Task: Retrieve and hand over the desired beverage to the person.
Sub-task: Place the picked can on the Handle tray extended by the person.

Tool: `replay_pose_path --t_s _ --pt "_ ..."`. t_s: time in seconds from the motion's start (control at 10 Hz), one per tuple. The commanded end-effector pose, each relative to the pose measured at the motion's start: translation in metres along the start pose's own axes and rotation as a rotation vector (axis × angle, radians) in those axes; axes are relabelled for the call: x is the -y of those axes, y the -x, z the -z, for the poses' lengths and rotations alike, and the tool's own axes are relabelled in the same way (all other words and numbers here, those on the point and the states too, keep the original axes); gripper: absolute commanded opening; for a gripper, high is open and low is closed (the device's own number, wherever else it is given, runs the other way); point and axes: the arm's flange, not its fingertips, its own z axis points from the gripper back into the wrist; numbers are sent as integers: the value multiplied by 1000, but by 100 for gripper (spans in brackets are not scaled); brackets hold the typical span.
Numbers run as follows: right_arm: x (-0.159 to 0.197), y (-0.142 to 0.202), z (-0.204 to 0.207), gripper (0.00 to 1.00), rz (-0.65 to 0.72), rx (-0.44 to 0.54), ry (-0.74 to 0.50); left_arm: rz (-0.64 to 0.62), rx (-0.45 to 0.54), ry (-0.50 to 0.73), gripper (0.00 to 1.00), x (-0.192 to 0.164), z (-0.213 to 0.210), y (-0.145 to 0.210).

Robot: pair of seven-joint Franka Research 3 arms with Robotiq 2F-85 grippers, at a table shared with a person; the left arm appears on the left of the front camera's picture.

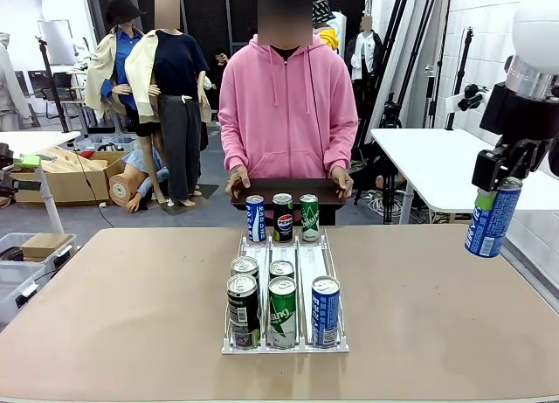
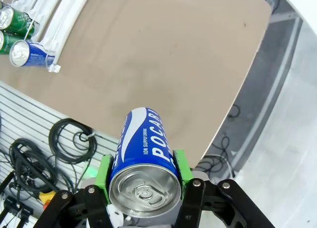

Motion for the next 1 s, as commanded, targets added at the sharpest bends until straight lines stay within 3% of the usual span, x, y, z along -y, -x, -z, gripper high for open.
replay_pose_path --t_s 0.0,0.9 --pt "-1 -2 -3 16 5 1 2 -6 7 6 100 2 -1 -1" --pt "-1 -2 -3 16 5 1 2 -6 7 6 100 2 -1 -1"
